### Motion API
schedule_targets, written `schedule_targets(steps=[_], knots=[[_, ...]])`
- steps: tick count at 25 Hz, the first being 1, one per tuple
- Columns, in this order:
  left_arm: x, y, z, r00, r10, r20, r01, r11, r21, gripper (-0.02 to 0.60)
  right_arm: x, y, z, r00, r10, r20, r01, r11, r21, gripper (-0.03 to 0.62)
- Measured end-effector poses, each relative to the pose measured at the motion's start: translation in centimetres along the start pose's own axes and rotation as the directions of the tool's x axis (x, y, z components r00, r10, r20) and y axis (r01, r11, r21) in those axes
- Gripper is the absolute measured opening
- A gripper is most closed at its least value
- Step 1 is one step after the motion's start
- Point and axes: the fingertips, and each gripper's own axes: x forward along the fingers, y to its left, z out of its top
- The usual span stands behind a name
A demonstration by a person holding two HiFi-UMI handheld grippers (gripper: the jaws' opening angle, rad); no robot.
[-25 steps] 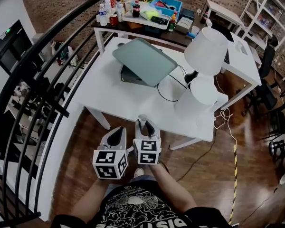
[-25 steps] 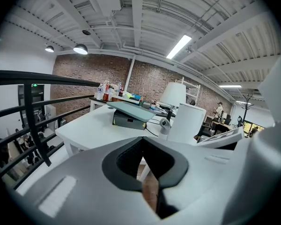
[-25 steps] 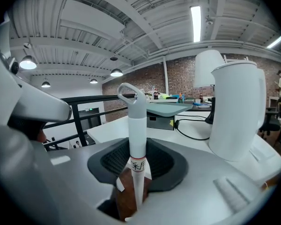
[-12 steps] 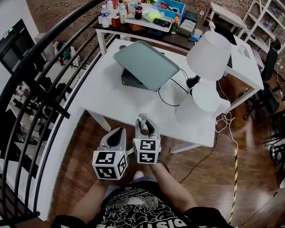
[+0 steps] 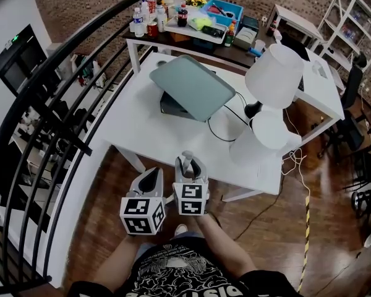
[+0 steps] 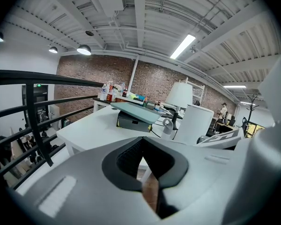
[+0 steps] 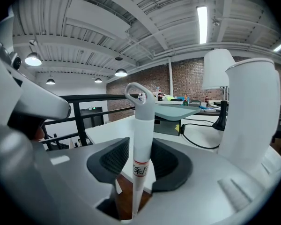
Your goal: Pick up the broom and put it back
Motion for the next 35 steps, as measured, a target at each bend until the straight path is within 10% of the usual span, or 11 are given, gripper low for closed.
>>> schedule_targets(steps=[35], knots=[[-2.5, -1.5, 0.0, 0.999, -0.049, -0.007, 0.049, 0.999, 0.018, 0.005, -4.0, -1.2, -0.3, 0.997, -0.078, -0.001, 0.078, 0.995, 0.06, 0.161]])
